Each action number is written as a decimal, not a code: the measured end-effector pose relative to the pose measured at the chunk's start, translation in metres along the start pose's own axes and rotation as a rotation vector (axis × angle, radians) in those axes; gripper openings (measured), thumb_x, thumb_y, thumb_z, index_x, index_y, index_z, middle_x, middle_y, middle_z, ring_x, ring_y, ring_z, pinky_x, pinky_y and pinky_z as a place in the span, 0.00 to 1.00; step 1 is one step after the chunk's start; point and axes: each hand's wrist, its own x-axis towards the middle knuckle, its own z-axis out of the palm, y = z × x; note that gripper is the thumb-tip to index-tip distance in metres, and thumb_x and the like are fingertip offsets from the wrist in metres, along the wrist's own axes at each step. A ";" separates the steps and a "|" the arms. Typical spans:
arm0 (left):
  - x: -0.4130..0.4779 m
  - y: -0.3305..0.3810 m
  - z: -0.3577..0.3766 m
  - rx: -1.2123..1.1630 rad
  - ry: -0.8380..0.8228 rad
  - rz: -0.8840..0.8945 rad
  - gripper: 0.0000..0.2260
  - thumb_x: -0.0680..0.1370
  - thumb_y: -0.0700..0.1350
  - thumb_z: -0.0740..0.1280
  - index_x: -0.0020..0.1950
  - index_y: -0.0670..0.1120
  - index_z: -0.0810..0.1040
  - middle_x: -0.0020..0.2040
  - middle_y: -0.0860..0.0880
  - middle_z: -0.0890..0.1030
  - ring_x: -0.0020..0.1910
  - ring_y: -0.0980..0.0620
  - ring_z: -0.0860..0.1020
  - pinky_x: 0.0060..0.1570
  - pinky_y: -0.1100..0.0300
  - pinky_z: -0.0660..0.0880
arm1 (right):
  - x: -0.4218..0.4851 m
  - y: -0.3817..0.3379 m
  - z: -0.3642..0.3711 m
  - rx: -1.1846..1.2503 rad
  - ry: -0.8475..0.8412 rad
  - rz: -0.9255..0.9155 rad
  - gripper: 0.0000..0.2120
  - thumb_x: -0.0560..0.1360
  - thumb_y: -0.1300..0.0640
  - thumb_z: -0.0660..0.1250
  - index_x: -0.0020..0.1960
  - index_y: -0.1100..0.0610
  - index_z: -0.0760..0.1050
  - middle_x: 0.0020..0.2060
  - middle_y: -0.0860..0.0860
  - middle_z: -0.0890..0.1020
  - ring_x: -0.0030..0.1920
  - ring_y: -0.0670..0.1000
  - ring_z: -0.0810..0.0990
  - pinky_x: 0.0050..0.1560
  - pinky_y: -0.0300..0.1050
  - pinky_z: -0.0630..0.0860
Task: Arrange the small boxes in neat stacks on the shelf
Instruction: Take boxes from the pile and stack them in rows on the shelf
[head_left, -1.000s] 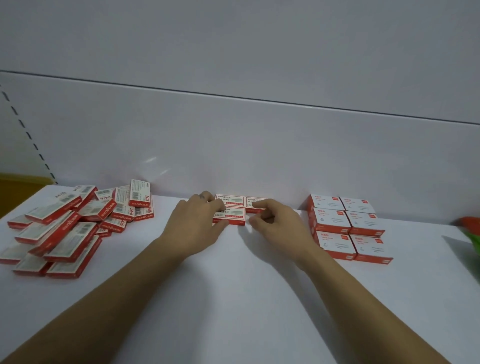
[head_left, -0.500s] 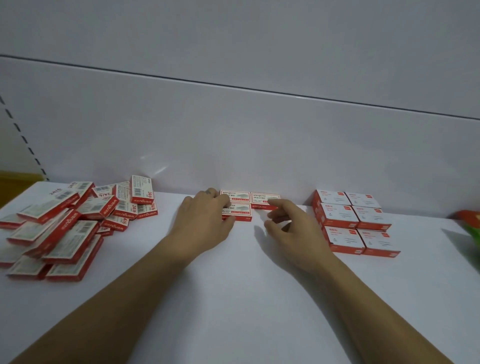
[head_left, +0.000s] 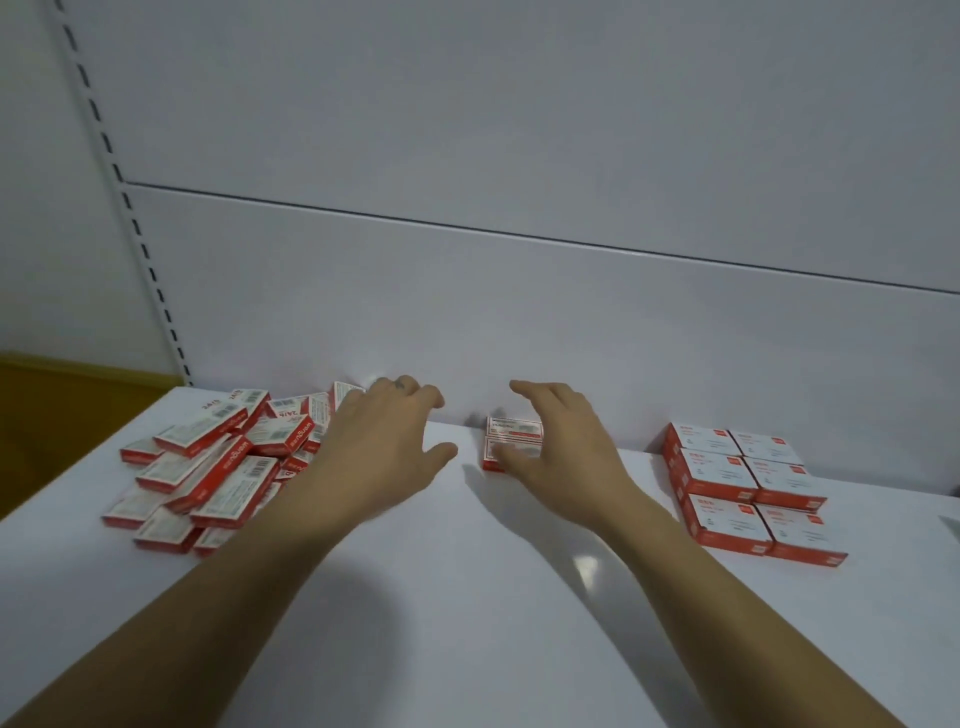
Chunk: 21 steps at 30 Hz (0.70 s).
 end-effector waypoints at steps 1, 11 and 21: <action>-0.003 -0.009 -0.004 0.018 0.008 -0.025 0.22 0.76 0.60 0.63 0.68 0.54 0.69 0.67 0.52 0.72 0.65 0.50 0.69 0.63 0.52 0.65 | 0.004 -0.009 0.004 0.001 -0.007 -0.020 0.31 0.74 0.48 0.68 0.73 0.49 0.62 0.70 0.48 0.67 0.69 0.50 0.63 0.68 0.45 0.62; -0.011 -0.082 -0.007 0.185 0.025 -0.279 0.26 0.74 0.66 0.60 0.67 0.55 0.68 0.65 0.49 0.74 0.63 0.47 0.71 0.63 0.46 0.63 | 0.021 -0.069 0.053 -0.025 -0.049 -0.133 0.29 0.76 0.46 0.65 0.74 0.49 0.60 0.71 0.47 0.66 0.69 0.50 0.63 0.68 0.45 0.60; 0.018 -0.071 0.019 0.264 0.015 -0.379 0.29 0.70 0.70 0.60 0.57 0.48 0.70 0.56 0.47 0.78 0.57 0.45 0.72 0.59 0.45 0.61 | 0.009 -0.046 0.071 -0.138 0.077 -0.125 0.27 0.69 0.49 0.67 0.66 0.56 0.72 0.58 0.53 0.79 0.57 0.57 0.77 0.59 0.51 0.72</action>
